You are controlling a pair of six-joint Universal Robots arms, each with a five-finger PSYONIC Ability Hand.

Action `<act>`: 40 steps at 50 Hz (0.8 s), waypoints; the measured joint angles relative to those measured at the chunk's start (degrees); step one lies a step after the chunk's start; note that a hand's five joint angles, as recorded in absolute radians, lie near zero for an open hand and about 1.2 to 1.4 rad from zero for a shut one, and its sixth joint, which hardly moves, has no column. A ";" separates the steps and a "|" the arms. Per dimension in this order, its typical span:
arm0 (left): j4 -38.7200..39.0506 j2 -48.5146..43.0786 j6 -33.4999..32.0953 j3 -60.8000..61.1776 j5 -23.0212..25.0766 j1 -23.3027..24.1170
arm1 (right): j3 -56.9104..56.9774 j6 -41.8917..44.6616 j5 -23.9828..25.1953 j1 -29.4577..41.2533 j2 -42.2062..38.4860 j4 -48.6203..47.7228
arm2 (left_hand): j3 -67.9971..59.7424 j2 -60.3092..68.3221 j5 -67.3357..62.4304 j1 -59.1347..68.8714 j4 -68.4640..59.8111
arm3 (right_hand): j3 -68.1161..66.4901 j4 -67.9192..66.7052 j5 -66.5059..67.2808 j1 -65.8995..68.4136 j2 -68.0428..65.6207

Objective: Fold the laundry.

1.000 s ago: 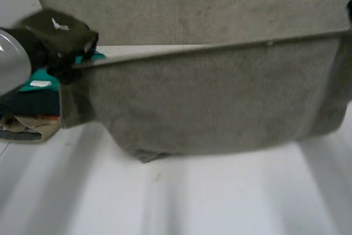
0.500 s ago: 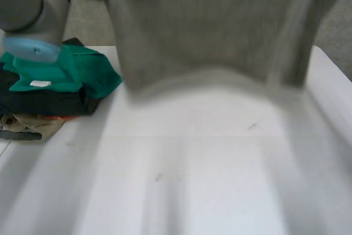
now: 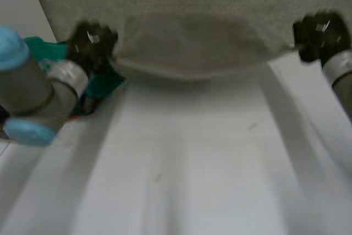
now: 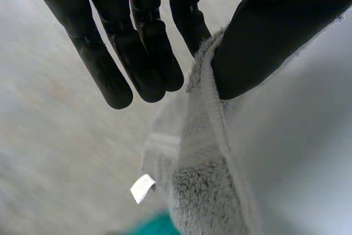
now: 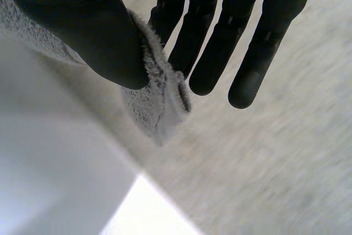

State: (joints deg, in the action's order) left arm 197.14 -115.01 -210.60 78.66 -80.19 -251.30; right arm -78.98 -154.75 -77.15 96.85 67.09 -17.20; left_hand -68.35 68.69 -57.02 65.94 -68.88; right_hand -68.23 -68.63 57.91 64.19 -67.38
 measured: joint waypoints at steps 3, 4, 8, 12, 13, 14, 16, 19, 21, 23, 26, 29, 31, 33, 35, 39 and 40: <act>2.97 -3.72 -2.70 7.08 0.81 -0.12 | -5.62 2.65 0.60 -0.60 -2.24 0.02 | 1.13 -1.26 0.65 -0.61 1.40 | 0.00 0.00 0.00 0.00 0.00; 3.76 -4.88 -3.44 8.58 1.02 -0.16 | -6.54 3.19 0.66 -0.74 -2.73 0.00 | 1.41 -1.58 0.88 -0.78 1.74 | 0.00 0.00 0.00 0.00 0.00; 6.75 -8.89 -6.07 12.39 1.48 -0.27 | -9.88 5.46 0.82 -1.48 -4.79 -0.06 | 12.68 -13.53 11.43 -11.72 13.34 | 0.00 0.00 0.00 0.00 0.00; 9.53 -11.23 -7.88 14.04 0.92 -0.61 | -11.51 6.50 0.82 -2.46 -5.69 -0.03 | 36.10 -36.63 35.33 -36.10 37.01 | 0.00 0.00 0.01 0.00 0.00; 9.97 -11.37 -8.01 14.13 0.65 -0.74 | -11.67 6.46 0.83 -2.70 -5.67 -0.01 | 38.68 -39.09 38.10 -37.89 39.69 | 0.00 0.00 0.00 0.00 0.00; 10.32 -11.43 -8.02 14.18 0.33 -0.90 | -11.78 6.34 0.86 -2.95 -5.57 0.04 | 39.67 -40.17 39.21 -38.11 40.79 | 0.00 0.00 0.00 0.00 0.00; 10.78 -11.39 -7.80 14.18 -0.26 -1.26 | -11.89 5.88 0.92 -3.45 -5.26 0.14 | 40.65 -41.07 40.23 -38.11 41.77 | 0.00 0.00 0.00 0.00 0.00; 11.05 -11.22 -6.81 14.05 -1.12 -2.04 | -11.93 4.59 1.18 -4.44 -4.43 0.37 | 40.74 -41.12 40.37 -38.11 41.89 | 0.00 0.00 -0.01 0.00 0.00; 10.99 -11.11 -6.02 13.95 -1.46 -2.51 | -11.93 3.97 1.33 -4.90 -4.07 0.47 | 40.74 -41.12 40.37 -38.11 41.89 | 0.00 0.00 0.01 0.00 0.00; 10.89 -11.04 -5.20 13.88 -1.67 -2.97 | -11.91 3.22 1.55 -5.54 -3.66 0.63 | 40.74 -41.12 40.23 -38.11 41.83 | 0.00 0.00 0.00 0.00 0.00; 10.58 -10.94 -3.62 13.72 -1.74 -3.93 | -11.90 2.41 1.93 -6.45 -3.30 0.92 | 38.44 -38.68 36.95 -35.96 38.92 | 0.00 0.00 0.00 0.00 0.00; 10.17 -10.86 -2.35 13.58 -1.37 -4.68 | -11.84 2.13 2.24 -7.09 -3.26 1.17 | 36.05 -36.41 34.53 -33.45 36.39 | 0.00 0.00 -0.01 0.00 0.00; 9.83 -10.86 -1.84 13.50 -0.89 -4.95 | -11.81 2.10 2.38 -7.30 -3.32 1.27 | 35.29 -35.65 33.76 -32.57 35.54 | 0.00 0.00 0.00 0.00 0.00; 9.37 -10.92 -1.50 13.45 -0.26 -5.13 | -11.77 2.12 2.50 -7.45 -3.44 1.34 | 35.08 -35.46 33.56 -32.45 35.30 | 0.00 0.00 0.00 0.00 0.00; 8.71 -11.14 -1.30 13.36 0.62 -5.25 | -11.73 2.15 2.57 -7.51 -3.63 1.39 | 35.07 -35.37 33.43 -32.45 35.18 | 0.00 0.00 0.01 0.00 0.00; 7.02 -11.98 -1.25 13.06 2.14 -5.37 | -11.67 2.22 2.58 -7.40 -3.96 1.40 | 35.05 -35.32 33.40 -32.45 35.16 | 0.00 0.00 0.00 0.00 0.00; 6.48 -12.24 -1.27 12.95 2.45 -5.40 | -11.66 2.23 2.58 -7.36 -4.02 1.40 | 34.54 -34.83 32.94 -31.95 34.77 | 0.00 0.00 0.00 0.00 0.00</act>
State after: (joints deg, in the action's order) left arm 203.61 -127.25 -211.86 91.61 -77.74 -256.70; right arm -90.64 -152.51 -74.57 89.49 63.08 -15.80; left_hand -33.81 33.86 -24.08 33.99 -34.11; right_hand -68.23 -68.63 57.91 64.19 -67.38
